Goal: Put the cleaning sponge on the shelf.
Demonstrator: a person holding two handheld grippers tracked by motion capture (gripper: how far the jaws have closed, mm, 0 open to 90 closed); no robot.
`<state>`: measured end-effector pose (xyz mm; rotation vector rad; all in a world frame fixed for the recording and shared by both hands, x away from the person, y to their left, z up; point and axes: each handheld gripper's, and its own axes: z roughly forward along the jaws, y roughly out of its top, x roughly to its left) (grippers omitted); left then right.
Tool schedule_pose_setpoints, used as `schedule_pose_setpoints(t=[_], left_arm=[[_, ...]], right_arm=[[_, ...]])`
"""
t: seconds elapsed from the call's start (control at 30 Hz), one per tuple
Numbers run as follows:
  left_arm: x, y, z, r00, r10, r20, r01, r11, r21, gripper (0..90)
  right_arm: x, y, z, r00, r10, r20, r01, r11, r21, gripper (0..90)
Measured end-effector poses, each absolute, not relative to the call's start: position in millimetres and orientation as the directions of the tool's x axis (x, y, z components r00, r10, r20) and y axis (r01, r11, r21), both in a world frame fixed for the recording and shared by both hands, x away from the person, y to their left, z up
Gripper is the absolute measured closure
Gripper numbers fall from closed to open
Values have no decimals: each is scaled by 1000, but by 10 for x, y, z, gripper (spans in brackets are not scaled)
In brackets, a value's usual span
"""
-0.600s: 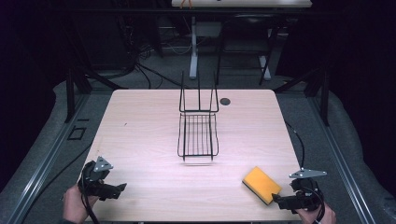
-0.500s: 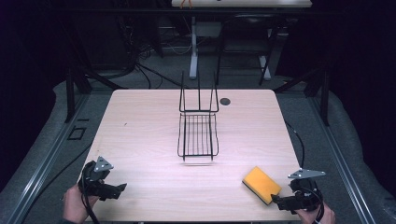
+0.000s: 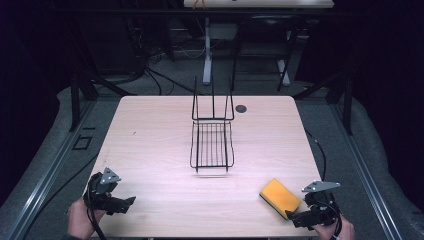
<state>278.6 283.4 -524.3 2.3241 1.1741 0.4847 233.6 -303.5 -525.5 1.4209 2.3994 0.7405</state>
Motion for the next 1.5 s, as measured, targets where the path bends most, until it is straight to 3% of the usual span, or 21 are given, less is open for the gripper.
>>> schedule_pose_setpoints(t=[0.63,0.73,0.8,1.03,1.07,1.5], left_arm=[[2798,2814,-5253,567,818,96,645,-514,566,26],[2798,2817,-5250,569,817,98,642,-515,568,26],[2795,2815,-5251,572,815,96,643,-517,565,26],[2795,2790,-5266,588,802,105,639,-541,547,26],[2796,2788,-5268,590,800,108,640,-545,541,26],[2796,2788,-5281,601,793,100,644,-555,526,17]], right_arm=[[2504,-2878,-5426,-571,820,32,724,485,491,10],[2516,-2881,-5452,-577,817,22,724,498,476,51],[2519,-2870,-5462,-571,821,18,730,497,469,124],[2524,-2840,-5489,-565,825,11,739,499,453,152],[2528,-2839,-5489,-548,837,6,751,488,444,209],[2507,-2820,-5417,-540,841,8,745,475,468,241]])
